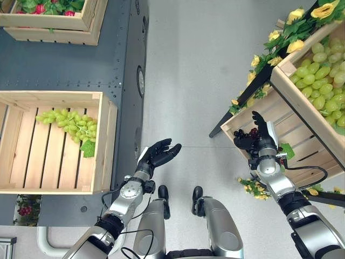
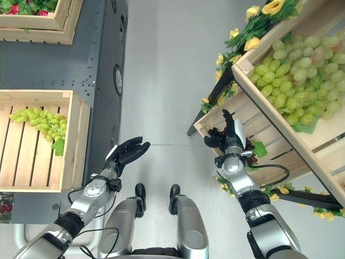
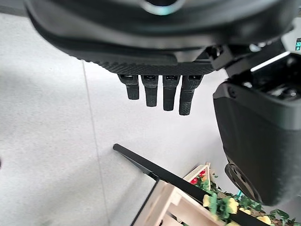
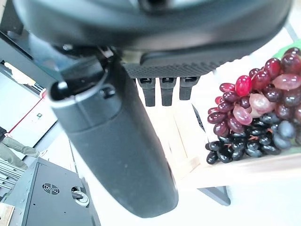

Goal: Pick up the fruits from the basket on one side to the basket on the other side

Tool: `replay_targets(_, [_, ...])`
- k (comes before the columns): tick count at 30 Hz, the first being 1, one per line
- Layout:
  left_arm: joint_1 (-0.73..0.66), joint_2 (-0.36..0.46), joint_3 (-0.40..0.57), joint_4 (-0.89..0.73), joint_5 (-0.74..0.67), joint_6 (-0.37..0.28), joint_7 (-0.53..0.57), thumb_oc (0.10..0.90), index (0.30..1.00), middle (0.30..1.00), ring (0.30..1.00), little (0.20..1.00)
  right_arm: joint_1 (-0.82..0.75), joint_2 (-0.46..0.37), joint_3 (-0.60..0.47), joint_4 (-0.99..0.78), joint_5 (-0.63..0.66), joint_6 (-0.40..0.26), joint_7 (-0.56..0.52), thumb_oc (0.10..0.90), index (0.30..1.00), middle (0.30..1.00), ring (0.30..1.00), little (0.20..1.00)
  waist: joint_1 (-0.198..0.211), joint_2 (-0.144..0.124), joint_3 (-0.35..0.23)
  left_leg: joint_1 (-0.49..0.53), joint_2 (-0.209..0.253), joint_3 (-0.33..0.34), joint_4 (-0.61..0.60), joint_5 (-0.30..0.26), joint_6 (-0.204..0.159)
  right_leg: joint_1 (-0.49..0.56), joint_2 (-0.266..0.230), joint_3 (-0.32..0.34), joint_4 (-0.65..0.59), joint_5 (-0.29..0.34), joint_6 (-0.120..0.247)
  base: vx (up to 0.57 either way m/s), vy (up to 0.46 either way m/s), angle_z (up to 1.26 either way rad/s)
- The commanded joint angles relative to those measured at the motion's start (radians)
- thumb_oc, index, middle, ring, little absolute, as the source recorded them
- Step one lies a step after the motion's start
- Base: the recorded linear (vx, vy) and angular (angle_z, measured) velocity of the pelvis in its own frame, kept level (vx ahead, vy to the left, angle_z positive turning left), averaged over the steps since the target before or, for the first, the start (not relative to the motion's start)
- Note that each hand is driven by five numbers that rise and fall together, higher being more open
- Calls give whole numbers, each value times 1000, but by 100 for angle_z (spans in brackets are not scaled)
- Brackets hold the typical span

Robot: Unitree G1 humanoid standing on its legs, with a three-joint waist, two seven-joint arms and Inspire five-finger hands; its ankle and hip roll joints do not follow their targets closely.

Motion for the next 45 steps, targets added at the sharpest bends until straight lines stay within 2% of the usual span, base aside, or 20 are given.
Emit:
replay_targets(1, [11, -70, 13, -57, 31, -91, 11, 800, 900, 900, 900, 900, -13, -48, 1, -49, -19, -121, -36, 800, 900, 900, 900, 900, -8, 28, -112, 38, -22, 47, 12, -105, 9, 58, 19, -18, -114, 36, -4, 57, -14, 4])
replay_targets(7, [51, -66, 22, -60, 89, -86, 31, 800, 900, 900, 900, 900, 72, -15, 8, -88, -20, -155, -6, 800, 900, 900, 900, 900, -11, 35, -152, 103, -29, 39, -60, -89, 5, 123, 20, -15, -179, 47, 3, 78, -13, 1])
replay_targets(13, [121, -31, 58, -76, 179, -101, 31, 800, 900, 900, 900, 900, 202, 23, 13, -140, -48, -208, 33, 800, 900, 900, 900, 900, -8, 59, -217, 172, -45, 14, -217, -25, -14, 183, 31, -24, -274, 73, 19, 78, -18, 4])
replay_targets(17, [145, -7, 81, -98, 231, -118, 49, 800, 900, 900, 900, 900, 249, 28, 13, -161, -54, -227, 46, 800, 900, 900, 900, 900, -2, 69, -241, 192, -53, -4, -275, 0, -21, 203, 36, -33, -316, 87, 22, 34, -37, 17])
replay_targets(21, [155, 14, 102, -117, 289, -129, 99, 800, 900, 900, 900, 900, 277, 32, 18, -184, -61, -246, 60, 800, 900, 900, 900, 900, 5, 78, -257, 202, -57, -16, -316, 20, -25, 216, 40, -45, -338, 91, 21, 4, -31, 8])
replay_targets(22, [157, 24, 116, -123, 318, -139, 127, 800, 900, 900, 900, 900, 290, 33, 21, -196, -59, -270, 78, 800, 900, 900, 900, 900, 9, 81, -261, 202, -58, -23, -328, 28, -27, 219, 42, -51, -342, 88, 20, -13, -63, 10])
replay_targets(27, [167, 50, 153, -151, 417, -147, 196, 800, 900, 900, 900, 900, 318, 35, 35, -236, -62, -318, 162, 800, 900, 900, 900, 900, 25, 82, -272, 205, -61, -43, -331, 34, -32, 235, 41, -74, -347, 75, 11, 3, -68, 10])
replay_targets(31, [164, 95, 189, -178, 581, -141, 307, 800, 900, 900, 900, 900, 325, 25, 53, -245, -47, -334, 218, 800, 900, 900, 900, 900, 45, 77, -286, 201, -61, -63, -325, 42, -43, 252, 44, -92, -350, 61, 0, 10, -65, 18])
replay_targets(35, [146, 158, 222, -210, 666, -125, 375, 800, 900, 900, 900, 900, 315, 9, 64, -234, -19, -332, 261, 800, 900, 900, 900, 900, 62, 62, -288, 152, -77, -84, -192, 5, -48, 251, 28, -99, -337, 54, -14, -14, 10, 14])
replay_targets(36, [147, 178, 239, -226, 678, -124, 388, 800, 900, 900, 900, 900, 318, -2, 62, -235, -11, -328, 271, 800, 900, 900, 900, 900, 66, 56, -283, 124, -71, -77, -126, -13, -52, 256, 18, -105, -327, 53, -18, -8, 78, 13])
replay_targets(37, [150, 186, 247, -232, 686, -127, 391, 800, 900, 900, 900, 900, 321, -6, 58, -233, -10, -329, 276, 800, 900, 900, 900, 900, 67, 54, -282, 115, -66, -72, -109, -15, -54, 259, 14, -109, -321, 52, -20, 14, 133, 6])
replay_targets(38, [155, 212, 271, -249, 725, -132, 401, 800, 900, 900, 900, 900, 333, -16, 45, -236, -7, -326, 280, 800, 900, 900, 900, 900, 64, 54, -277, 101, -29, -42, -90, 2, -64, 265, 6, -123, -301, 44, -24, 68, 161, 13])
replay_targets(40, [147, 257, 290, -253, 791, -121, 427, 800, 900, 900, 900, 900, 342, -25, 29, -231, 2, -330, 278, 800, 900, 900, 900, 900, 59, 65, -274, 115, 30, -3, -155, 45, -94, 287, -4, -148, -273, 13, -23, 82, 199, 28])
replay_targets(41, [143, 278, 293, -246, 800, -119, 434, 800, 900, 900, 900, 900, 341, -29, 26, -223, 11, -335, 277, 800, 900, 900, 900, 900, 55, 70, -276, 122, 43, 16, -167, 48, -94, 289, -10, -159, -262, 2, -25, 71, 191, 37])
replay_targets(45, [137, 356, 328, -195, 739, -95, 421, 800, 900, 900, 900, 900, 369, -23, 9, -210, 80, -322, 299, 800, 900, 900, 900, 900, 49, 90, -289, 156, 35, 19, -216, 46, -89, 282, -42, -175, -220, -24, -6, 115, 208, 35])
